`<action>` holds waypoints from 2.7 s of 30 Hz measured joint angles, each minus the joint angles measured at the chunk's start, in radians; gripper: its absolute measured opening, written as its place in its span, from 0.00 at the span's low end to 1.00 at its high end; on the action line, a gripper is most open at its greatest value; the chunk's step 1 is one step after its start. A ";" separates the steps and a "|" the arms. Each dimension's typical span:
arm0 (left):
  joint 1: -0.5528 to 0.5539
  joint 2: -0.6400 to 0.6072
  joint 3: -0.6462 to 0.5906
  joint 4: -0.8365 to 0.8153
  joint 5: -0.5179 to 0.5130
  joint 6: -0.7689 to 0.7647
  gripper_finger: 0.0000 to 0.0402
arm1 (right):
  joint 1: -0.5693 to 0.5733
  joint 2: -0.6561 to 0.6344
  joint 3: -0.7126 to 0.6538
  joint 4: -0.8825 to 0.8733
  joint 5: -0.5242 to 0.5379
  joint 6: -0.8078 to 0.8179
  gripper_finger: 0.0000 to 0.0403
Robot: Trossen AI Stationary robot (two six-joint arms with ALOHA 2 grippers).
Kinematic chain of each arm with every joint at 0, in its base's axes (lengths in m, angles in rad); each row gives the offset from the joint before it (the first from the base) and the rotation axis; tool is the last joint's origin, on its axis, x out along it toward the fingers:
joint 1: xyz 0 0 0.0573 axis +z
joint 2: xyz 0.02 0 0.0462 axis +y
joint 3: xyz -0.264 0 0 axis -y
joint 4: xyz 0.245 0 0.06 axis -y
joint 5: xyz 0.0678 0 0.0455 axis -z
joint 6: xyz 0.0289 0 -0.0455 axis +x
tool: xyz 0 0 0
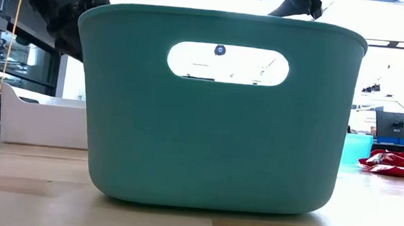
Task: Sort candy
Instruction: Put the yellow candy pack into the white bin
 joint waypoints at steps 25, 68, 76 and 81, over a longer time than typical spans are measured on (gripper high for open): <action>-0.513 0.415 0.524 -0.465 0.344 0.072 0.53 | 0.000 0.000 0.000 -0.054 0.000 -0.001 0.64; -0.817 1.051 0.628 -0.190 0.590 -0.275 0.53 | 0.000 0.000 0.000 -0.189 0.001 -0.028 0.64; -0.794 1.067 0.629 -0.203 0.594 -0.306 0.33 | 0.000 0.000 0.000 -0.188 0.000 -0.028 0.64; -0.774 1.070 0.627 -0.190 0.595 -0.298 0.03 | 0.000 0.000 0.000 -0.189 0.001 -0.025 0.64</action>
